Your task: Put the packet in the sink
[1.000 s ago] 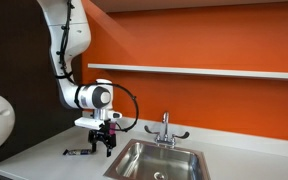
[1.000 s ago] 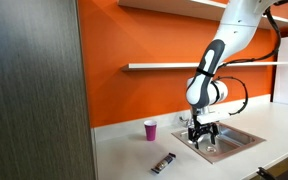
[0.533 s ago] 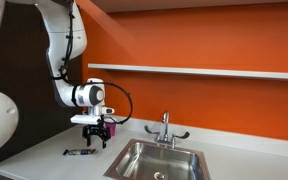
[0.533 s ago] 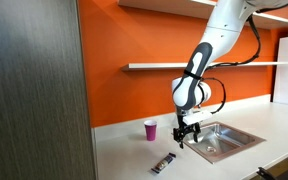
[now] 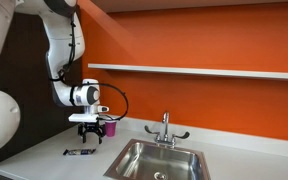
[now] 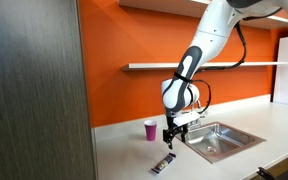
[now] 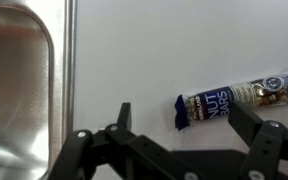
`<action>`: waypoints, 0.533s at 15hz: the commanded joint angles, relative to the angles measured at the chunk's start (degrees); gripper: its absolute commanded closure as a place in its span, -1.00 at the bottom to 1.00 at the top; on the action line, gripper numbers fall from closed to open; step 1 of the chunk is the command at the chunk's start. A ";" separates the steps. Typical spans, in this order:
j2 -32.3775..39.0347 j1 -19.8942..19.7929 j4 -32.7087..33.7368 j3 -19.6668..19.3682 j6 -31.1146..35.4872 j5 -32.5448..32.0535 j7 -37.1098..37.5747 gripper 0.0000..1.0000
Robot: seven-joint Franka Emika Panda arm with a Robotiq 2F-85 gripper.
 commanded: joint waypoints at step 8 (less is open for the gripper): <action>5.42 1.32 7.93 4.35 -6.07 0.25 -6.31 -1.00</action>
